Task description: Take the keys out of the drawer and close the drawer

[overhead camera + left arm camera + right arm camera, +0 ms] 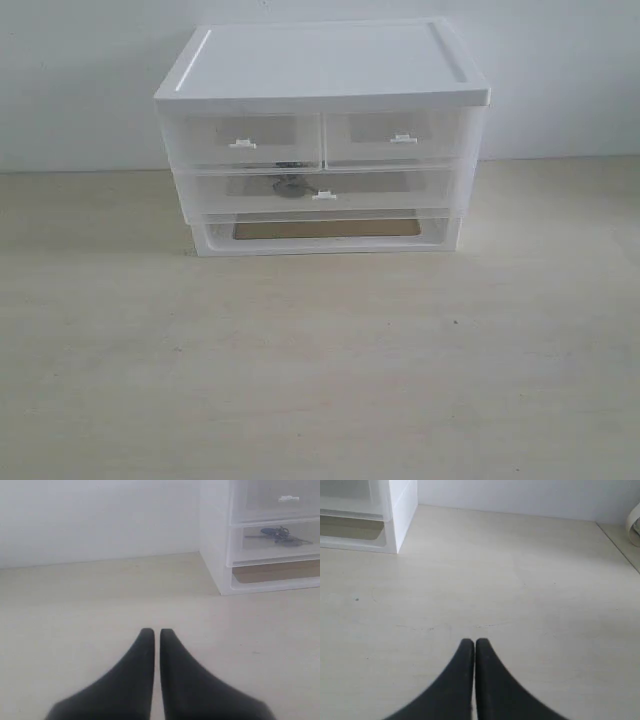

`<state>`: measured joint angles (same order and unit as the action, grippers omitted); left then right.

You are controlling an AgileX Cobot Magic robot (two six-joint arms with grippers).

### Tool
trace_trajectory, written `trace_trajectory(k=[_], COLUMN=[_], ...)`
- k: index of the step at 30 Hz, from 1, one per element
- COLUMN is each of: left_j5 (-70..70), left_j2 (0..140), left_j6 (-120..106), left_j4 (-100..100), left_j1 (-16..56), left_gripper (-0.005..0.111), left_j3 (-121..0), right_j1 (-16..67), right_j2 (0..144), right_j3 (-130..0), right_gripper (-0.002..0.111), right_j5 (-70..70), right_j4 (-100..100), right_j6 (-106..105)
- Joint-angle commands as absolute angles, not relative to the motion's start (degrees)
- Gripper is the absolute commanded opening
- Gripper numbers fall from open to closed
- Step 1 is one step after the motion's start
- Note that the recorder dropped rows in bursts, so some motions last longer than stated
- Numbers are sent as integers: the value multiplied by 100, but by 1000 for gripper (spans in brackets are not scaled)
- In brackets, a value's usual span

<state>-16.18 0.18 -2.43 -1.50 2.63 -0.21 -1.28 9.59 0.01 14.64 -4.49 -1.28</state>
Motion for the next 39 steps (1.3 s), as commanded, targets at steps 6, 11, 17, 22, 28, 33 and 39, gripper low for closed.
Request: trace_trajectory(k=[6, 11, 17, 22, 28, 33, 39], left_j5=[-1588, -1420, 626, 2851, 3131, 3334, 3414], left_j2=[0, 0, 0, 0, 0, 0, 880], left_j6=[-195, -507, -703, -683, -31, 800, 2100], left_j4=[-105, -253, -202, -202, -191, -83, -1391], left_j1=[237, 237, 237, 237, 237, 237, 237], left_gripper=[4, 4, 4, 4, 4, 4, 4], left_j3=[0, 0, 0, 0, 0, 0, -672], right_j1=[-170, -170, -170, -170, -170, -170, -170], right_j2=[929, 929, 929, 929, 929, 929, 1380], right_j3=[0, 0, 0, 0, 0, -564, -1905], right_gripper=[0, 0, 0, 0, 0, 0, 0], right_j5=[1379, 777, -1552, -3567, -4865, -3989, -2930], right_j4=[-465, -465, -465, -465, -604, -694, -2206], right_j6=[-113, -113, 182, 1041, 1754, 1810, 3003])
